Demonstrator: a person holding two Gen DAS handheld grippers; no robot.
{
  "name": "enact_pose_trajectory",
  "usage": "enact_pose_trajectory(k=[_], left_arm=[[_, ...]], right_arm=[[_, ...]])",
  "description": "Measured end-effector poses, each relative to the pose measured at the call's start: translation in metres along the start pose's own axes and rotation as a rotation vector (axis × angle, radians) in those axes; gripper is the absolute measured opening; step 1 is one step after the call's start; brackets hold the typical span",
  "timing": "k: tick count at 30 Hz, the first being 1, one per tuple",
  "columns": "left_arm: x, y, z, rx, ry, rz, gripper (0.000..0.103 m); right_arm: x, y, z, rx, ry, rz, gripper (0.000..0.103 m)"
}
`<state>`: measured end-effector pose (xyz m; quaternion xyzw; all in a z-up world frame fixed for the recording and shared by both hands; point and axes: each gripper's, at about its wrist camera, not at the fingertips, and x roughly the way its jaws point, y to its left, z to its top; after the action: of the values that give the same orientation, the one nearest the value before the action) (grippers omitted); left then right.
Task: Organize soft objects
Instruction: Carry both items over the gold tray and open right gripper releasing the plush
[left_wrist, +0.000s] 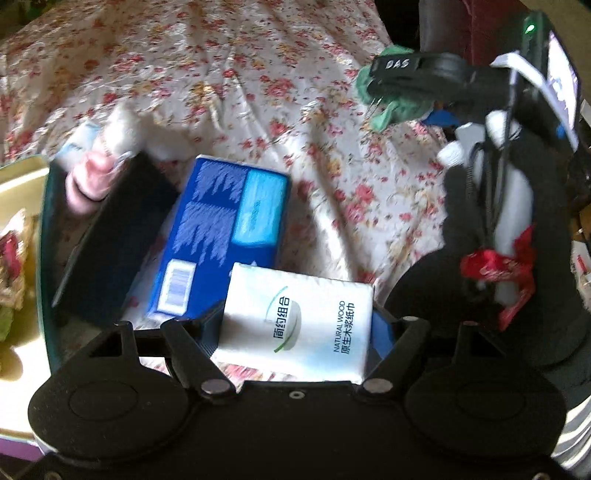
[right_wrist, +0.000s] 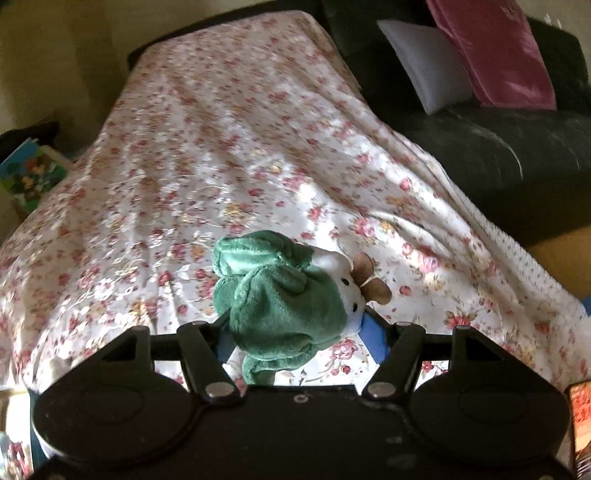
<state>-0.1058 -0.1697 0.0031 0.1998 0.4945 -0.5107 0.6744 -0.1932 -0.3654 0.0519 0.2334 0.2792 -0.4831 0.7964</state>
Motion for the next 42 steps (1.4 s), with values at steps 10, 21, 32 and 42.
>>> enact_pose_trajectory(k=[10,21,32,42], left_arm=[[-0.031,0.016,-0.022,-0.047,-0.025,0.000,0.072],[-0.066,0.063,-0.044,-0.171,-0.087,0.062,0.072],[-0.100,0.135,-0.049,-0.391,-0.167,0.180,0.072],[-0.112,0.187,-0.053,-0.576,-0.168,0.263,0.072]], right_arm=[[-0.065,0.019,-0.041,-0.228,0.040,0.056,0.066],[-0.102,0.054,-0.102,-0.411,0.211,0.213,0.066],[-0.126,0.118,-0.146,-0.552,0.330,0.432,0.066],[-0.130,0.176,-0.118,-0.557,0.273,0.511,0.066]])
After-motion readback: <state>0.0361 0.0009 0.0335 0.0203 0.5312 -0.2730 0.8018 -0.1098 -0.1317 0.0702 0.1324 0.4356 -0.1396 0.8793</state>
